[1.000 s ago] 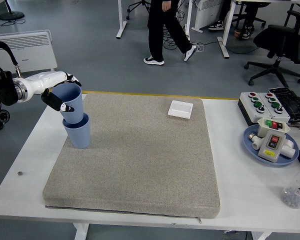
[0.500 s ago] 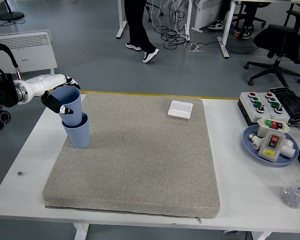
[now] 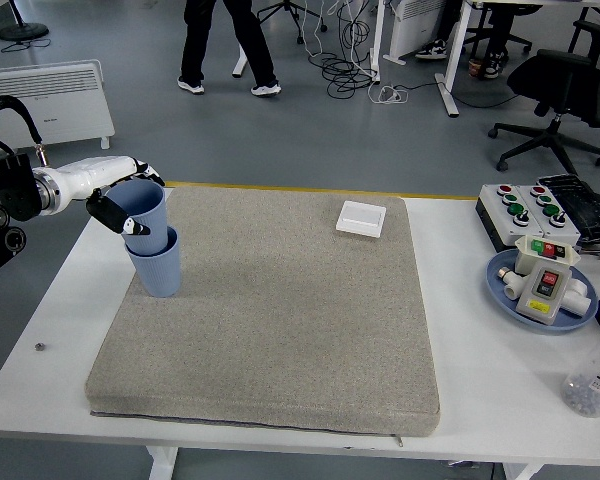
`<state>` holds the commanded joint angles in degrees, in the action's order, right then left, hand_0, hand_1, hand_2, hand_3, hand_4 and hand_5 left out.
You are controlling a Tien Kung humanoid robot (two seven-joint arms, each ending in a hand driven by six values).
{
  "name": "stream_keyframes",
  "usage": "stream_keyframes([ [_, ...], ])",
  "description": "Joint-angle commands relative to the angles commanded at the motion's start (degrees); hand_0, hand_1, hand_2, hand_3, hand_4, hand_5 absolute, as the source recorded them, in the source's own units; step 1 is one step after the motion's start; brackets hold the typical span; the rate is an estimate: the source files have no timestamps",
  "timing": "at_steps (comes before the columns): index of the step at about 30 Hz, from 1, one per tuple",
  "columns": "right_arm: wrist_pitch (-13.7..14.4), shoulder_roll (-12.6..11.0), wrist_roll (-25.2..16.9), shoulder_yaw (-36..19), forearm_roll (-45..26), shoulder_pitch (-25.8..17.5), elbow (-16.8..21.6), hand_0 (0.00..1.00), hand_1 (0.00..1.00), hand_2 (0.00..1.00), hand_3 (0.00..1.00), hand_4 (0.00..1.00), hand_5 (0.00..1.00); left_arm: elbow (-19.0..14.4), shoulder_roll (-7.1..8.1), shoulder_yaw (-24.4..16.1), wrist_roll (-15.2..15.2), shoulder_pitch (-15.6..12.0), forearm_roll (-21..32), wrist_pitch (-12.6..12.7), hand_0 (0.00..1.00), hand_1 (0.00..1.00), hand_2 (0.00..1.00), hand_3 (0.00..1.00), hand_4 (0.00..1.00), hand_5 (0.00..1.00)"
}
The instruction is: Push cup pick cup insert cup
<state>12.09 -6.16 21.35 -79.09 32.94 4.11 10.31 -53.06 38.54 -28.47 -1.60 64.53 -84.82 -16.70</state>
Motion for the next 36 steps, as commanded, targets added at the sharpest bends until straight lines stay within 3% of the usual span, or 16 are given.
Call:
stream_keyframes([
  [1,0.0,0.0,0.0,0.0,0.0,0.0,0.0,0.677,0.617,0.646,0.609,0.148,0.565,0.1,-0.12,0.1,0.2,0.0,0.0,0.1,0.555,0.594,0.609,0.46,0.458,0.002],
  [2,0.0,0.0,0.0,0.0,0.0,0.0,0.0,0.678,0.617,0.646,0.609,0.148,0.566,0.1,-0.26,0.1,0.4,0.1,0.0,0.3,0.472,0.608,0.655,0.475,0.676,0.016],
  [7,0.0,0.0,0.0,0.0,0.0,0.1,0.0,0.678,0.617,0.646,0.609,0.148,0.566,0.4,-0.68,0.2,0.6,0.3,0.5,0.1,0.472,0.608,0.655,0.475,0.676,0.016],
  [8,0.0,0.0,0.0,0.0,0.0,0.1,0.0,0.678,0.617,0.646,0.609,0.148,0.567,0.4,-0.71,0.2,0.6,0.3,0.6,0.1,0.656,0.759,0.882,0.728,0.95,0.409],
  [13,0.0,0.1,0.0,0.0,0.0,0.1,0.0,0.678,0.617,0.646,0.609,0.148,0.567,0.7,-0.84,0.1,-0.5,0.2,1.8,-0.6,0.656,0.759,0.882,0.728,0.95,0.409],
  [14,0.0,0.1,0.0,0.0,0.1,0.1,0.0,0.678,0.617,0.646,0.609,0.148,0.566,0.8,-0.84,0.2,-0.6,0.2,2.3,-0.7,0.839,0.89,0.998,0.909,0.998,0.516],
  [19,-0.1,0.1,0.0,0.0,0.2,0.1,0.0,0.678,0.617,0.646,0.609,0.148,0.566,1.4,-0.92,0.3,-0.7,0.2,3.7,-0.6,0.839,0.89,0.998,0.909,0.998,0.516],
  [20,-0.1,0.1,0.0,0.0,0.2,0.1,0.0,0.678,0.617,0.646,0.609,0.148,0.565,1.4,-0.93,0.3,-0.7,0.2,3.7,-0.6,0.905,0.941,0.998,0.977,0.998,0.576],
  [30,0.0,0.2,-0.1,-0.1,0.0,-0.2,0.0,0.678,0.617,0.645,0.609,0.148,0.565,1.9,-1.05,-1.1,1.5,-0.4,5.0,1.5,0.927,0.954,0.998,0.998,0.998,0.597],
  [34,0.0,0.2,-0.1,-0.2,0.0,-0.3,0.0,0.677,0.617,0.646,0.609,0.148,0.565,1.2,-0.79,-3.1,4.7,-1.2,4.2,4.2,0.9,0.927,0.998,0.987,0.998,0.602],
  [36,-0.1,0.2,-0.1,-0.2,0.1,-0.5,0.0,0.677,0.617,0.646,0.609,0.148,0.565,-0.1,-0.41,-5.7,8.3,-2.6,5.3,7.8,0.9,0.927,0.998,0.987,0.998,0.602],
])
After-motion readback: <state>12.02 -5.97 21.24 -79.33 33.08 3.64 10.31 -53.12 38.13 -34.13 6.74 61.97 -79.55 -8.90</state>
